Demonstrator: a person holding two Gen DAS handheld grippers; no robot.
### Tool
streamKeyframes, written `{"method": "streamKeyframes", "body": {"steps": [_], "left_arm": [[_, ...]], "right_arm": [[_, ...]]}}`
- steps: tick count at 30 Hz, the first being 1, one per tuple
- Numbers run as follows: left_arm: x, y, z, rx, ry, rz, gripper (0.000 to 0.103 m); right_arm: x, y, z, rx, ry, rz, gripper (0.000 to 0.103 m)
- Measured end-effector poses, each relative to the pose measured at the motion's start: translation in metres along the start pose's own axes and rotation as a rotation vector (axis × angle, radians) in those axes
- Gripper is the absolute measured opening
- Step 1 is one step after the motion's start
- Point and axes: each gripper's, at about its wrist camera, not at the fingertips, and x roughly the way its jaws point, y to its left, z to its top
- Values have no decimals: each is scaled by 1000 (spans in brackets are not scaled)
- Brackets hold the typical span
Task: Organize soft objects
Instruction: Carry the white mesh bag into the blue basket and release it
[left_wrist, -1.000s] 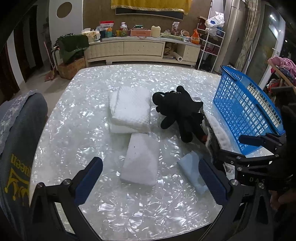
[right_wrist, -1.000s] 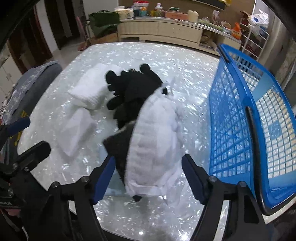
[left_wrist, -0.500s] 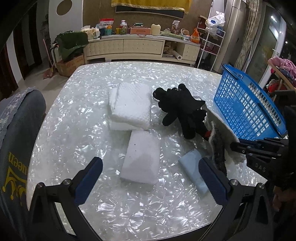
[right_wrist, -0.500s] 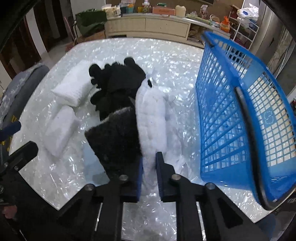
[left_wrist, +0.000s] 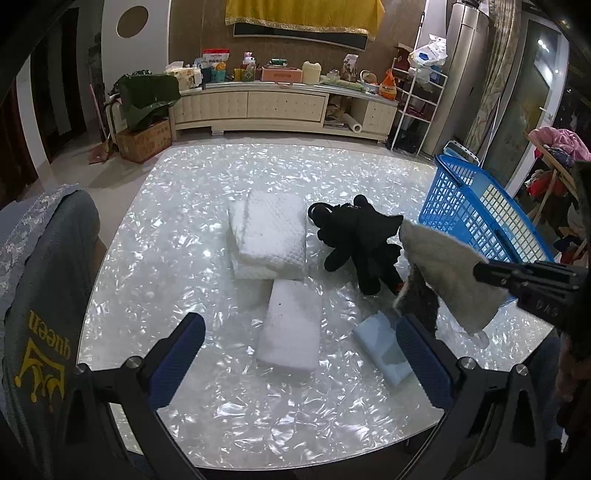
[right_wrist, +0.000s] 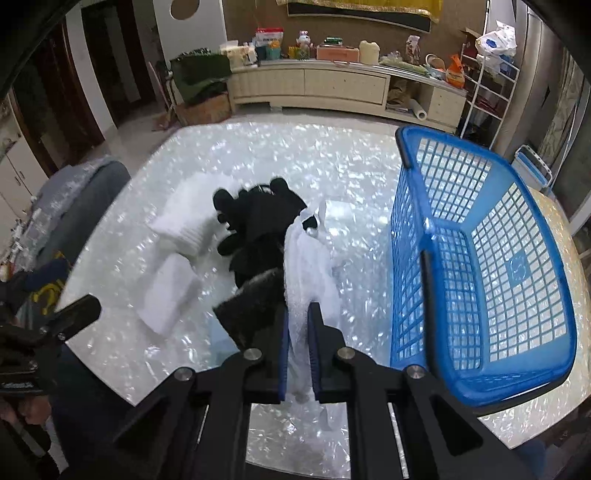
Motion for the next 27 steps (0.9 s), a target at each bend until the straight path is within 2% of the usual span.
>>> {"method": "streamKeyframes", "body": {"steps": [11,15,22,25,27], "left_arm": [[25,2,2,47,103,-7,103],[37,5,4,53,128,-3,103],[52,8,7,43,138,-10,103],[55,7,6,40,134,-16,103],[57,6,7,41,134,-18,103]], "right_arm": [[-38,-31,29,28,-76,51,9],[-57,-46,43,28,-114,45,9],[-75,-84,55,49,-165,-37,9],[-70,-103,52,64,-153,-99,9],[-59,-118,44,77,-115,-146,9]]}}
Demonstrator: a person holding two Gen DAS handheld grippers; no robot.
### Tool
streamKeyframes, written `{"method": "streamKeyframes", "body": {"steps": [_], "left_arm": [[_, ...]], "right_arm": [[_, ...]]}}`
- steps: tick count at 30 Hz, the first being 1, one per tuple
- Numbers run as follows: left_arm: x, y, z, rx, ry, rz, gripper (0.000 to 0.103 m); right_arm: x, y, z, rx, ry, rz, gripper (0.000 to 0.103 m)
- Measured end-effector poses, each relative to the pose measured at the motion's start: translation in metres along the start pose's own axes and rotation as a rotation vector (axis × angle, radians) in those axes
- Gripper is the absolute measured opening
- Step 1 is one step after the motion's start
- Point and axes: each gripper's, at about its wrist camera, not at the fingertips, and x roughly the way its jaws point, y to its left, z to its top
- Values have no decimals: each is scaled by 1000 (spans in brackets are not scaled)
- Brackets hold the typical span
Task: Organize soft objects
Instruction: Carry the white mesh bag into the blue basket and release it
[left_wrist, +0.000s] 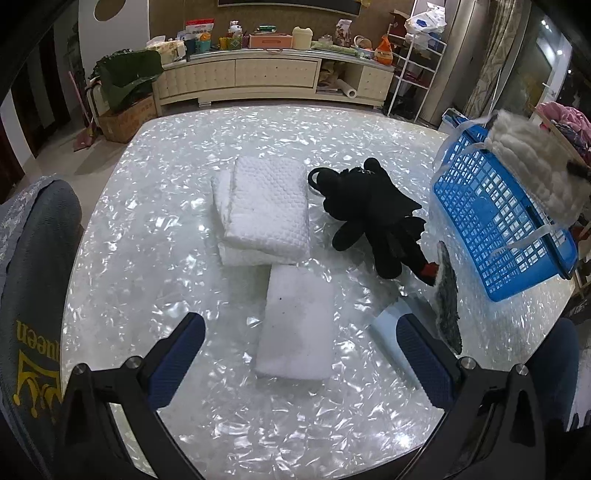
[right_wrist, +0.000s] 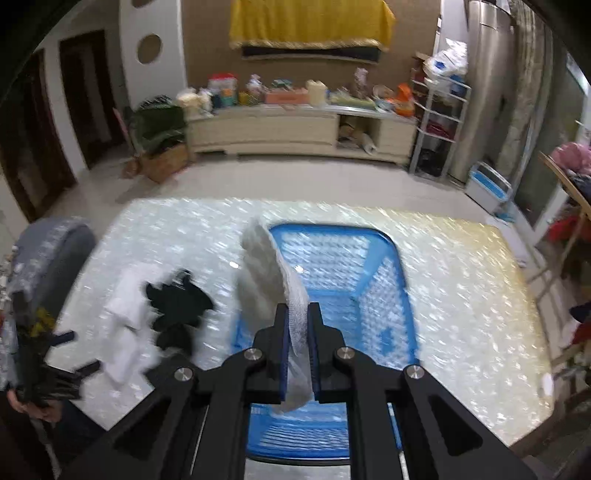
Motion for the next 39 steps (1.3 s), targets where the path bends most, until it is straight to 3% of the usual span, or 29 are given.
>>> {"method": "streamKeyframes", "body": {"steps": [3,9,20,36,39], "left_arm": [[5,0,-1,1,10,1,103],[13,5,-4,0,28,13,103],[30,17,-8,-5,57,19,103],[73,32,-10,2,121,-2,103],[78,27,-7,33,128,-13,103]], "right_arm": [[21,-13,-17,21,76,-49,9],[63,-26,-43,45,215,-59,9],[97,-26,-59,34,339,-18,9],[125,-11,-75,15,397,11,9],[124,-9,-79,22,394,17,20]]}}
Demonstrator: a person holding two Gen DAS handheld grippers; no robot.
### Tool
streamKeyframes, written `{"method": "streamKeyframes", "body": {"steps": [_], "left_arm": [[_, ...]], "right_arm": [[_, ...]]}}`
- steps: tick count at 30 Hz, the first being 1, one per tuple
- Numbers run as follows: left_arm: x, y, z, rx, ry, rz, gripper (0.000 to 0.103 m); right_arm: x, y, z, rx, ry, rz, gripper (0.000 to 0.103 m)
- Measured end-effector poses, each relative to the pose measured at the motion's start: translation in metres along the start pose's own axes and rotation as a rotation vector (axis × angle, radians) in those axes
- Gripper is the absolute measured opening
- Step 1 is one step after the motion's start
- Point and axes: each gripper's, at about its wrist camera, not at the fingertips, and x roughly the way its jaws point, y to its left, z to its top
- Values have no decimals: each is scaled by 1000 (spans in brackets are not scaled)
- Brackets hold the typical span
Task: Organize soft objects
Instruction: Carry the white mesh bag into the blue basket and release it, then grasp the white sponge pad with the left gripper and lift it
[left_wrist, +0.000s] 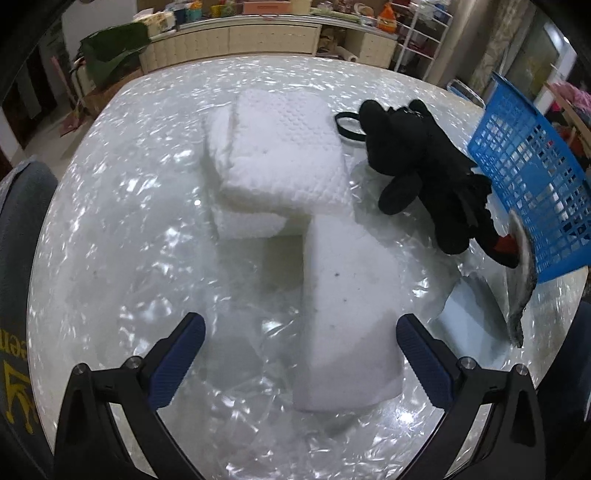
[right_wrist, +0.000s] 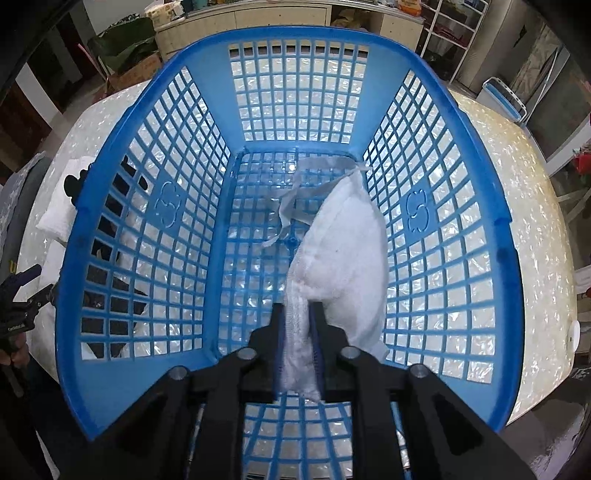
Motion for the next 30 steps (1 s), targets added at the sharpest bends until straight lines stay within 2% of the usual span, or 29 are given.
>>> {"method": "streamKeyframes", "body": {"steps": [2,4,7,16,25,28,30], "left_arm": [[2,-3,2,22,8,-4,103],[3,-6,4,36,13,4,103],[2,-9,8,54,10,2,103],[11,-11,19,73,26,31,103],[18,-16,20,98,27,80,103],[15,-21,18,113,15,78,90],[11,-22,18,115,12,77,73]], "right_arm": [[-2,1,-2,2,-1,10,33],[-3,5,-3,-7,-5,10,51],[-11,7,-3,-14,-12,7,61],[-20,5,0,-11,-16,18,69],[-34,8,-3,-26,-35,3,71],[-35,8,-3,-23,-33,0,72],[-34,8,-4,-20,-32,4,72]]}}
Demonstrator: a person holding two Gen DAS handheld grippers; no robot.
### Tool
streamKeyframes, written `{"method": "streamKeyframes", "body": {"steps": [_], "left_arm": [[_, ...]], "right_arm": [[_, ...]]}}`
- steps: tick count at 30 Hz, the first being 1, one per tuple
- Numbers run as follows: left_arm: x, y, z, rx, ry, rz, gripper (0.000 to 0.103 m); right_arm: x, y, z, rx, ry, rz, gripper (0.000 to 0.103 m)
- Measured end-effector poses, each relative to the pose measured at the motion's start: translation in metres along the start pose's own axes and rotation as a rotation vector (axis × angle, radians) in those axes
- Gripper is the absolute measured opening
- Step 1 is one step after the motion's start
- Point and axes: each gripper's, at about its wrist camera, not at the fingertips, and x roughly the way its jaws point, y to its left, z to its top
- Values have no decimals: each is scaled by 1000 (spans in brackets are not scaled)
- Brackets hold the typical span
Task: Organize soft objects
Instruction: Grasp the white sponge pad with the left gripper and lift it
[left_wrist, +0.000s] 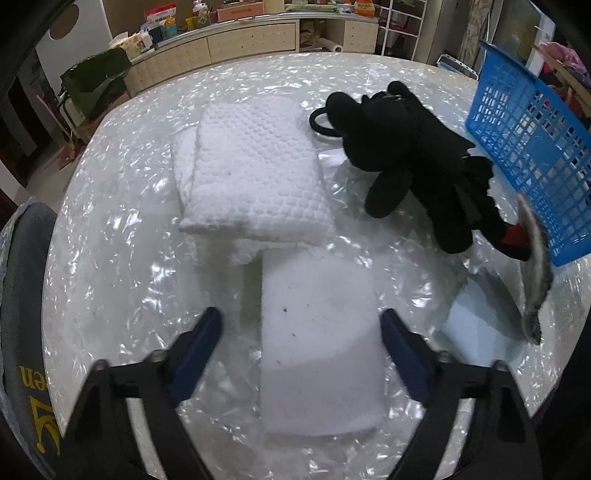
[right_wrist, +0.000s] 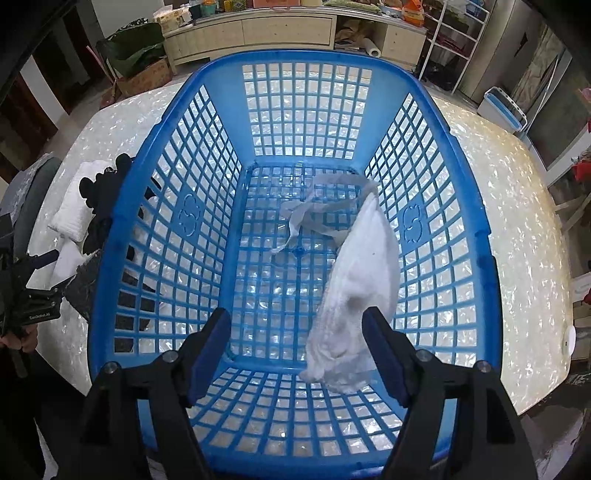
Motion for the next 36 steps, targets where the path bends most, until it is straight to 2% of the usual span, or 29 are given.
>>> {"method": "streamKeyframes", "body": {"steps": [1,3,9,14,15,16,18,29,36], "left_arm": [[-2,0,0,-3,0,1,69],[-7,1,-2,-12,-1,4,53],[-23,4,-7,-27,-20,-22,51],[-44,2,-7,-29,-54,-32,51],[-50,0,-6,-27,-64,-35,51],[-57,-2,-6,-25,-74,-45,51],[-71,-7,-5,-19,-94,-65,51],[-144,-73,16,70,-193,-135,51],[-167,-121,30,139,-229,-179,51]], "right_arm": [[1,0,0,1,0,2,72],[1,0,0,2,0,5,72],[5,0,2,-5,5,14,72],[-2,-2,7,-8,-19,4,76],[-4,-2,8,-10,-25,2,79],[-6,-1,8,-11,-30,1,89],[-11,-3,9,-11,-48,1,99],[-41,-19,-3,20,-151,29,103],[-52,-30,-17,40,-196,17,103]]}}
